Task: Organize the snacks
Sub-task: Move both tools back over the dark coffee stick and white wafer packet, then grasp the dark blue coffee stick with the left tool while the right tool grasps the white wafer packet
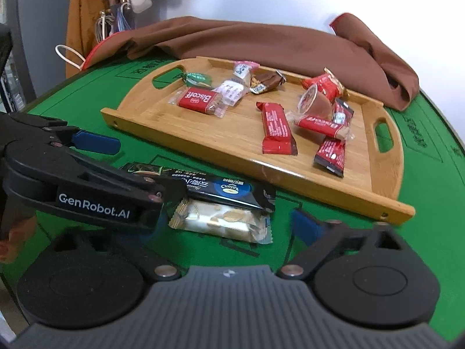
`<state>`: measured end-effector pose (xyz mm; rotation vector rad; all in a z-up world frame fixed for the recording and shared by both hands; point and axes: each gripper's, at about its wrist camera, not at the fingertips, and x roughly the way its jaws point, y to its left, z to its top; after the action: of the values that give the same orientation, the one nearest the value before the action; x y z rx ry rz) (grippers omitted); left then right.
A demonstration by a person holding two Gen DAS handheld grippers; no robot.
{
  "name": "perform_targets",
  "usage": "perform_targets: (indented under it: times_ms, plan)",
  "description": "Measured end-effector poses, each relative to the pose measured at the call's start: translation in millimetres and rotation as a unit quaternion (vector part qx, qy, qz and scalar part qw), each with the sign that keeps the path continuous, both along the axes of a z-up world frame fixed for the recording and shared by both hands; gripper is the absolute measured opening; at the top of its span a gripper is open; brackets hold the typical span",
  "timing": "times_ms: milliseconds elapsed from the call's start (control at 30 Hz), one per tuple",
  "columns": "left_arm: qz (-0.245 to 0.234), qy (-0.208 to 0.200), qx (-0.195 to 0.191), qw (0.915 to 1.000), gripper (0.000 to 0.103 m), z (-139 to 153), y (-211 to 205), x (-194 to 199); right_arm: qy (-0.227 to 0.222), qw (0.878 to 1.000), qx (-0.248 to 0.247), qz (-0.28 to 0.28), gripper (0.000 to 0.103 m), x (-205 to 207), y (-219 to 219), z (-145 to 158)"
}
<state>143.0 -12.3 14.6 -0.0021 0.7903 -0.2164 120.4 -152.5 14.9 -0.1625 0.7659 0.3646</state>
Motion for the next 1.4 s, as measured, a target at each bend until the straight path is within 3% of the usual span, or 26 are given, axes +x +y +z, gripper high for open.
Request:
perform_targets:
  times_ms: [267,367,500,533,600,667,767,933,1033,1133,1200,1267,1400]
  plan:
    - [-0.008,-0.005,0.005,0.9999,0.095,2,-2,1,0.011,0.999,0.028,-0.026,0.054,-5,-18,5]
    - [-0.016,-0.005,0.011,0.9998,0.095,0,-8,1,0.016,0.998,0.031,-0.045,0.052,-5,-32,5]
    - [-0.038,-0.007,0.02,0.9991,0.092,-2,-17,-2,0.02,0.996,0.029,-0.076,0.052,-5,-51,0]
    - [-0.044,-0.008,0.022,0.9988,0.088,-2,-19,-4,0.017,0.996,0.029,-0.08,0.059,-6,-55,0]
    - [-0.051,-0.008,0.022,0.9984,0.078,-1,-22,-6,0.016,0.996,0.028,-0.083,0.06,-7,-61,0]
    - [-0.059,-0.01,0.017,0.998,0.062,0,-23,-8,0.016,0.996,0.026,-0.083,0.061,-8,-63,0]
    - [-0.068,-0.008,0.014,0.9976,0.05,3,-24,-10,0.013,0.997,0.017,-0.079,0.064,-10,-62,0]
    - [-0.088,-0.012,0.034,0.9955,0.04,4,-28,-23,0.009,0.997,0.01,-0.076,0.067,-12,-61,-2]
    - [-0.102,-0.019,0.044,0.9936,0.042,7,-28,-28,0.011,0.997,0.012,-0.075,0.068,-11,-61,-1]
    - [-0.094,-0.05,0.093,0.99,0.046,6,-32,-19,0.012,0.997,0.009,-0.073,0.068,-10,-60,-1]
    - [-0.087,-0.045,0.108,0.9893,0.046,1,-34,-9,0.012,0.997,0.009,-0.071,0.069,-10,-60,0]
    - [-0.083,-0.045,0.102,0.9903,0.052,-4,-35,-3,0.011,0.998,0.01,-0.069,0.07,-11,-60,0]
    - [-0.081,-0.045,0.09,0.9916,0.052,-5,-38,-1,0.012,0.997,0.013,-0.069,0.071,-12,-63,2]
